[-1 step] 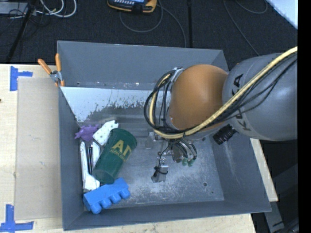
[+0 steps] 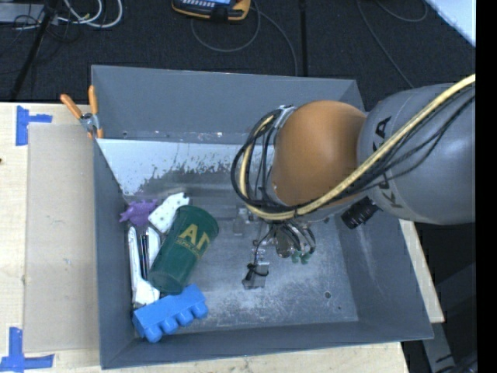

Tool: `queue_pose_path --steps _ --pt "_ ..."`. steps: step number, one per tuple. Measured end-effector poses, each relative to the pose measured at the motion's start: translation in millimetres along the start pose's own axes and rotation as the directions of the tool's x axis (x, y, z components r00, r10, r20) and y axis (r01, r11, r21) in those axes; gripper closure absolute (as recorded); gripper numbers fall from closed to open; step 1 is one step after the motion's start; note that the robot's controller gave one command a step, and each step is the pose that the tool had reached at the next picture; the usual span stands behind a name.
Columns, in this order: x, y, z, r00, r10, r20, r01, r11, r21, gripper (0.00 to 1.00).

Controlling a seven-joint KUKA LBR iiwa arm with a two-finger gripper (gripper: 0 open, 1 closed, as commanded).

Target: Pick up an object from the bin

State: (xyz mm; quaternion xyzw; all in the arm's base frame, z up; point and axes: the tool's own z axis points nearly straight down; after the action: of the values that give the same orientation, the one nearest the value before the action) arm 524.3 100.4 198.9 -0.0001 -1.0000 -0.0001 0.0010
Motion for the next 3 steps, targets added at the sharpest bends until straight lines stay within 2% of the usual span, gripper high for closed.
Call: queue_pose_path --steps 1,2,3 --pt "2.6 29.5 45.1 0.997 -0.082 0.001 0.082 0.997 0.0 0.0" --pt "1.4 63.4 61.6 0.952 -0.305 -0.005 0.305 0.952 0.0 0.0" --pt "33.1 86.4 58.2 0.921 -0.389 -0.002 0.389 0.921 0.0 0.0"
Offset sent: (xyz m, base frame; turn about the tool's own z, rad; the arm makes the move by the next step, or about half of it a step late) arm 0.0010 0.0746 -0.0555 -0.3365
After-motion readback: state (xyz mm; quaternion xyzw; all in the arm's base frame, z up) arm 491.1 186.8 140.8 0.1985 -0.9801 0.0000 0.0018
